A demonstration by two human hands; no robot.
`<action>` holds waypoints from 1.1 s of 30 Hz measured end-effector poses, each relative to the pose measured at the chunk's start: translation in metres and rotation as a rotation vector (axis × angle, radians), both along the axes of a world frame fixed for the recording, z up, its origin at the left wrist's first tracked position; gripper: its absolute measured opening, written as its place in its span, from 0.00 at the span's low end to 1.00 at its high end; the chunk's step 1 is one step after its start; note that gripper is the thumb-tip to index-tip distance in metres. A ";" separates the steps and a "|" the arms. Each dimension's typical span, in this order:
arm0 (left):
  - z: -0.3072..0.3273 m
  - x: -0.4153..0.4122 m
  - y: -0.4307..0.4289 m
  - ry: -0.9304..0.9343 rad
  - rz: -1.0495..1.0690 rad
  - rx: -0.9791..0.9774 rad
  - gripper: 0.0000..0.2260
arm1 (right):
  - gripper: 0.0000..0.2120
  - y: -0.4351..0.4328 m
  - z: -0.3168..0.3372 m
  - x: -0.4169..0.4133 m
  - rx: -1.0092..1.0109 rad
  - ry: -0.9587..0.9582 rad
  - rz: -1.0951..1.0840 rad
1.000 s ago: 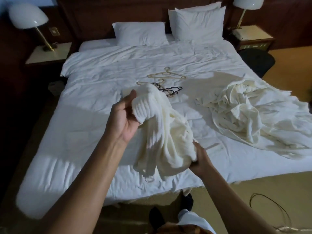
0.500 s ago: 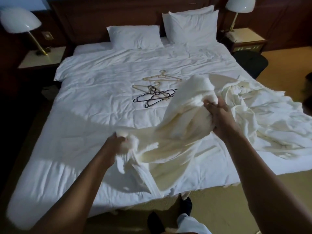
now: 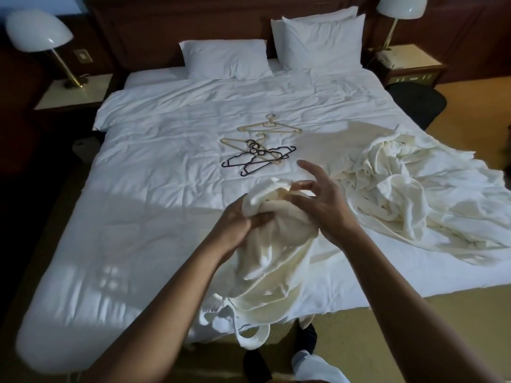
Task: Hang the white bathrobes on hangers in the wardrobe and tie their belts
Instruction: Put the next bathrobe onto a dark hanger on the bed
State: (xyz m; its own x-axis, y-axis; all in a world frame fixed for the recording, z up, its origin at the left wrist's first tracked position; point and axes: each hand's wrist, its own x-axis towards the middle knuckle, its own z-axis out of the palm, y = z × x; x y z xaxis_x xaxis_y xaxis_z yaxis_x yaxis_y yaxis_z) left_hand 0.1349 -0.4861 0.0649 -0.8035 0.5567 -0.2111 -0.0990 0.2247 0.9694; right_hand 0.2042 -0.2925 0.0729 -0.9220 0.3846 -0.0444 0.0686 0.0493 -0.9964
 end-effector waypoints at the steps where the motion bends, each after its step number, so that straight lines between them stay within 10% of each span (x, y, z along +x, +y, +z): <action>1: 0.000 -0.003 -0.004 -0.085 0.060 0.097 0.12 | 0.33 0.006 -0.004 0.002 0.050 -0.063 -0.033; 7: 0.007 -0.045 -0.035 -0.241 0.327 0.264 0.14 | 0.12 0.033 -0.024 0.026 0.425 -0.243 -0.163; 11: 0.003 -0.046 -0.036 -0.260 0.349 0.261 0.28 | 0.15 0.042 -0.021 0.020 0.505 -0.235 -0.278; 23: 0.054 -0.080 -0.047 -0.331 0.491 0.580 0.20 | 0.15 0.052 -0.093 0.058 1.152 -0.669 0.184; 33: -0.001 -0.102 -0.068 -0.394 0.593 0.305 0.21 | 0.11 0.084 -0.014 0.055 0.400 -0.375 -0.317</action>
State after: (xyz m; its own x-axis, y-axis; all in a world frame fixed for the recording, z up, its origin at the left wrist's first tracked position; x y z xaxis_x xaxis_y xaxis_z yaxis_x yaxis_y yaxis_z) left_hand 0.0334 -0.5544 0.0636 -0.8828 0.1365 -0.4495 -0.4697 -0.2448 0.8482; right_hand 0.2597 -0.2087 0.0592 -0.7103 0.6902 -0.1383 0.4815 0.3331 -0.8107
